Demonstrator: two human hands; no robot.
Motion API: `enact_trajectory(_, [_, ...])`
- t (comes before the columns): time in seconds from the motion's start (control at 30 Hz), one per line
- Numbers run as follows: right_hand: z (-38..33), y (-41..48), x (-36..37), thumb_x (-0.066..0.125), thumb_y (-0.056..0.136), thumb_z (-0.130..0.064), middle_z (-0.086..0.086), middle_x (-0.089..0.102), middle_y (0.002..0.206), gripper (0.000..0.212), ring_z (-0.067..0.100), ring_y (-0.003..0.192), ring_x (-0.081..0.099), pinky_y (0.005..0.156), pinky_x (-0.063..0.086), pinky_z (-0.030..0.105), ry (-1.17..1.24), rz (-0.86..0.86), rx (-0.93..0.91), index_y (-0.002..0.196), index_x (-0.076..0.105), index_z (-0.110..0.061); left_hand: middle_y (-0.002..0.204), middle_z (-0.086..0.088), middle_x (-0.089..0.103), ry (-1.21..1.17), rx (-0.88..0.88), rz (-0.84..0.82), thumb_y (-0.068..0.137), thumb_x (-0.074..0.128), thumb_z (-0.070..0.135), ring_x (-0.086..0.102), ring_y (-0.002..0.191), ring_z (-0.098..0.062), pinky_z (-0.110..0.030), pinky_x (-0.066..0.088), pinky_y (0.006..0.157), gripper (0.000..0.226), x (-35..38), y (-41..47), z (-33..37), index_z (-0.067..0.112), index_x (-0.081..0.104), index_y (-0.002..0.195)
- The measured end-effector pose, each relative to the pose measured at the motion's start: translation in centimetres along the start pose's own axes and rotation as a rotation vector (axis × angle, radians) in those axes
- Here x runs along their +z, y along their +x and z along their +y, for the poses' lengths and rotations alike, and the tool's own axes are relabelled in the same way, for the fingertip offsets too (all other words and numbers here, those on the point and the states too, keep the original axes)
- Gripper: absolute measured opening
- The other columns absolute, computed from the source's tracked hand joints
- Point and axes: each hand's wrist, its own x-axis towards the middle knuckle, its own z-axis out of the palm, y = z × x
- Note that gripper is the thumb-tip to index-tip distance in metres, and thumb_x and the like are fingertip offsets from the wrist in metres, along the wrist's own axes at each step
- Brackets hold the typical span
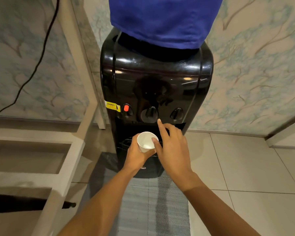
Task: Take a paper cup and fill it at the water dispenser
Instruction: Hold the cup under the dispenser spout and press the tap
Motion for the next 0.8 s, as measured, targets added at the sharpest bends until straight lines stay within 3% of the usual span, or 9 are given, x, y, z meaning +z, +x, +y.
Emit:
enact_trajectory(0.1, [-1.0,1.0,0.5,0.051,0.092,-0.036,0.006,0.046,0.140,0.062,0.023,0.128,0.042,0.104,0.037,0.036,-0.088,0.035,-0.035,0.146,0.029,-0.015,0.110,0.009,0.053,0.010,0.025,0.026,0.073,0.074,0.026,0.053,0.094,-0.004,-0.005,0.045,0.060,0.066,0.4,1.5,0.3,0.026,0.039,0.129])
enact_trajectory(0.2, [-1.7,1.5,1.0,0.056,0.089,-0.038,0.008,0.052,0.137,0.064,0.025,0.124,0.049,0.101,0.042,0.037,-0.190,0.068,-0.043,0.143,0.036,-0.012,0.113,0.005,0.052,0.009,0.037,0.040,0.078,0.069,0.025,0.052,0.089,-0.002,0.001,0.042,0.056,0.064,0.7,2.6,0.7,0.021,0.037,0.134])
enact_trajectory(0.3, [-1.8,1.7,1.8,0.059,0.086,-0.041,0.008,0.057,0.132,0.065,0.025,0.118,0.054,0.096,0.046,0.037,-0.266,0.083,-0.036,0.141,0.040,-0.010,0.113,0.003,0.051,0.020,0.018,0.039,0.083,0.064,0.024,0.052,0.093,-0.007,-0.004,0.044,0.053,0.059,0.8,3.6,1.0,0.019,0.036,0.134])
enact_trajectory(0.43, [-1.6,2.2,2.4,0.061,0.084,-0.043,0.007,0.059,0.129,0.067,0.024,0.115,0.057,0.094,0.048,0.035,-0.336,0.116,-0.025,0.140,0.043,-0.010,0.105,-0.002,0.057,-0.037,-0.001,0.027,0.088,0.056,0.019,0.055,0.084,-0.005,-0.004,0.045,0.057,0.041,1.0,4.3,1.4,0.009,0.042,0.125])
enact_trajectory(0.6, [-1.4,2.4,2.6,0.065,0.082,-0.038,0.007,0.060,0.128,0.068,0.024,0.114,0.058,0.095,0.048,0.035,-0.419,0.138,-0.032,0.140,0.043,-0.009,0.120,-0.023,0.058,-0.196,-0.110,-0.006,0.093,0.044,0.025,0.057,0.100,-0.023,-0.026,0.047,0.078,0.040,1.0,5.0,2.0,-0.002,0.045,0.123])
enact_trajectory(0.7, [-1.3,2.4,2.7,0.061,0.086,-0.036,0.006,0.055,0.135,0.068,0.025,0.120,0.054,0.101,0.044,0.036,-0.463,0.122,-0.046,0.143,0.036,-0.009,0.122,-0.026,0.057,-0.273,-0.137,-0.030,0.095,0.037,0.028,0.058,0.104,-0.028,-0.035,0.049,0.090,0.044,1.1,5.1,2.6,-0.002,0.046,0.126])
enact_trajectory(0.8, [-1.3,2.2,2.8,0.060,0.086,-0.036,0.004,0.050,0.141,0.069,0.025,0.123,0.052,0.103,0.042,0.036,-0.494,0.134,-0.043,0.144,0.034,-0.010,0.123,-0.025,0.057,-0.252,-0.151,-0.065,0.082,0.044,0.042,0.057,0.113,-0.033,-0.046,0.046,0.100,0.060,1.4,5.0,3.0,0.001,0.046,0.126])
